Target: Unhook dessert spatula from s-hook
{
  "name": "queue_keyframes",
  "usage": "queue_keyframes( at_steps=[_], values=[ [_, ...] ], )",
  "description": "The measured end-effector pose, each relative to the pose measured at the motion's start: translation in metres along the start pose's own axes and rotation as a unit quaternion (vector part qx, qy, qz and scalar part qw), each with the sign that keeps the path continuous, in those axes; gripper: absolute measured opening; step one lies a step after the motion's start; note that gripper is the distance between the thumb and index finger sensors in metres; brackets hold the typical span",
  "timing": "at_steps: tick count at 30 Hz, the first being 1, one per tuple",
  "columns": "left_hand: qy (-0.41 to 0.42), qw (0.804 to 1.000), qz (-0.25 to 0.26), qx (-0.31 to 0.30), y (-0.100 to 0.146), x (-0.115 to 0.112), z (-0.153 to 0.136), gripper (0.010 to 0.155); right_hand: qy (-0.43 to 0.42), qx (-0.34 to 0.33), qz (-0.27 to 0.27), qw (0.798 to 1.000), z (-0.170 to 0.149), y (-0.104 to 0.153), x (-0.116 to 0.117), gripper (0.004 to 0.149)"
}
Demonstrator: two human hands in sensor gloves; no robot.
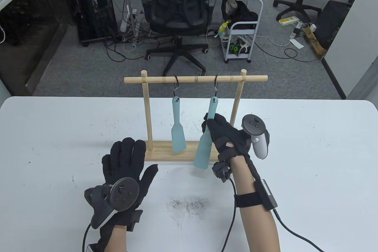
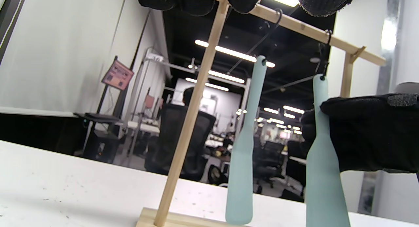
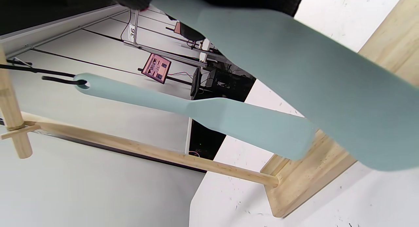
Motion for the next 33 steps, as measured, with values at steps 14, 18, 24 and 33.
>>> queue_keyframes(
  at_steps=[14,18,24,33],
  values=[
    [0.003,1.0,0.0,0.0,0.0,0.001,-0.001,0.078,0.01,-0.008,0.021,1.0,0.018,0.014,0.004,0.055],
    [0.003,1.0,0.0,0.0,0.0,0.001,-0.001,0.079,0.003,-0.01,0.029,1.0,0.02,0.016,0.005,0.055],
    [0.003,1.0,0.0,0.0,0.0,0.001,-0.001,0.078,0.003,-0.014,0.031,0.999,0.021,0.017,0.004,0.055],
    [0.009,1.0,-0.003,0.003,0.0,0.001,-0.003,0.078,-0.005,-0.025,0.035,0.999,0.024,0.018,0.003,0.055]
  ],
)
Point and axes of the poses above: the tracker on the back of each hand, its own z axis roughly to the thumb side, its own y axis roughly from the fingertips to the wrist, x = y × z, the point moved 2 cm from there along -y, roughly from the wrist to the fingertips, and after that the axes turned 7 degrees about z, right-handed, at the moved point
